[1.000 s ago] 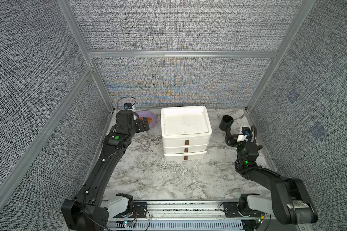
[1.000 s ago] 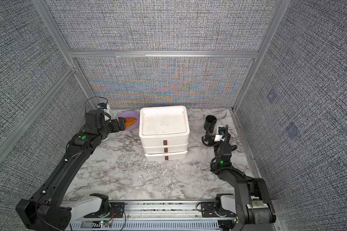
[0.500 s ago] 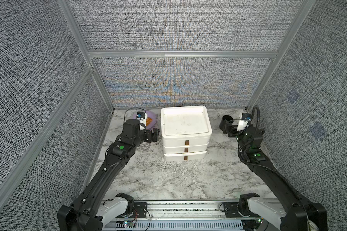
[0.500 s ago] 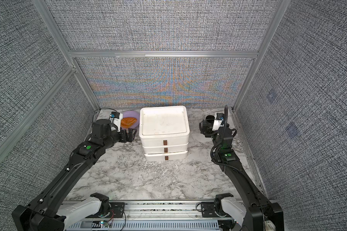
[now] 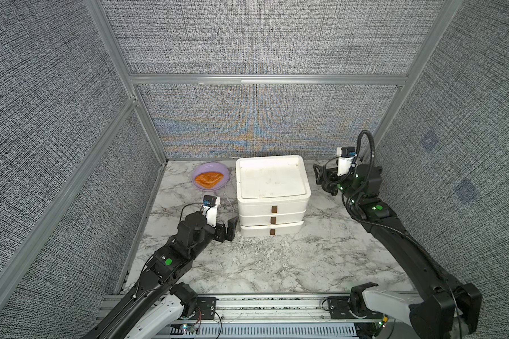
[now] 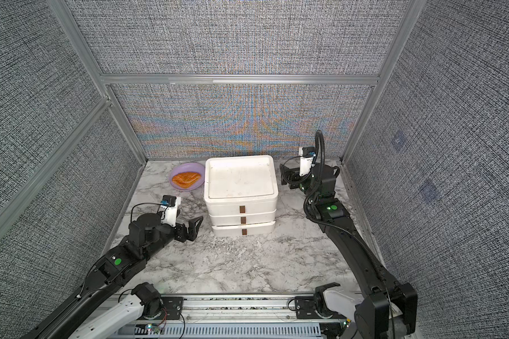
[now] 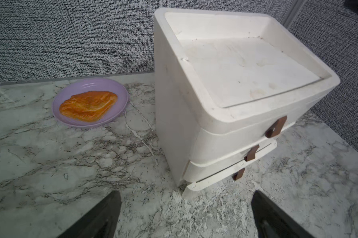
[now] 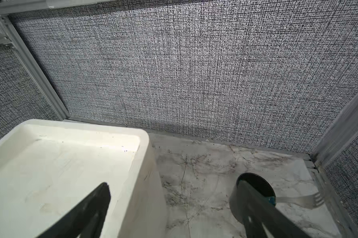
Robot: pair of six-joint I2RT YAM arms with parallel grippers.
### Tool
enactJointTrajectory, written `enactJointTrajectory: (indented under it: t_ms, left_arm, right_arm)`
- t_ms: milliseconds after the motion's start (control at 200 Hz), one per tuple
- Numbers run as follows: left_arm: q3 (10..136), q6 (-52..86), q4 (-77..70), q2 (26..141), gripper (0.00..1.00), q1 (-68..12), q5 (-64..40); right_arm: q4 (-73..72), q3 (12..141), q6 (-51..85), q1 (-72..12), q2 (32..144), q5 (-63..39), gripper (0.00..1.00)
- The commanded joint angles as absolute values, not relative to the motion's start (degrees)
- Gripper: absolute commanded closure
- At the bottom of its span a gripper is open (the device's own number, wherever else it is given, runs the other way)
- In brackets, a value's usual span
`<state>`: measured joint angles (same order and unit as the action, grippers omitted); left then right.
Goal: Take the microphone out of the drawer
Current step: Open the drawer in the storage box.
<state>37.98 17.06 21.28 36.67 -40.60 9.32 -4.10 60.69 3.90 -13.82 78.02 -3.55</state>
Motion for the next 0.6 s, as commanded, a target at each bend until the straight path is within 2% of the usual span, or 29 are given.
enactJointTrajectory:
  t_ms: [0,145,245,330,485,596]
  left_arm:
    - [34.35,19.38,17.73,33.8,0.0,-45.6,17.16]
    - [34.22,18.82,15.72,36.1,0.0,-49.07,21.79]
    - [40.5,16.09,17.83,42.34,0.0,-49.04,23.04]
    - [46.38,18.12,20.41,47.78,0.0,-49.05,28.0]
    - [54.08,12.02,19.96,53.28,0.0,-48.01,25.42]
    - [61.2,9.37,22.48,57.15,0.0,-42.86,16.52]
  right_arm:
    - [-1.89,64.44,4.3,-14.35,80.89,-7.91,0.02]
    - [-1.41,65.95,3.57,-17.29,81.26,-7.06,0.02]
    - [-2.44,63.29,2.99,-19.92,78.5,-3.48,0.02]
    - [-2.17,60.84,2.69,-21.86,75.81,-1.12,0.02]
    - [-2.09,55.61,2.13,-26.22,69.48,3.12,0.02]
    - [-1.8,52.44,0.74,-30.51,65.22,7.72,0.02]
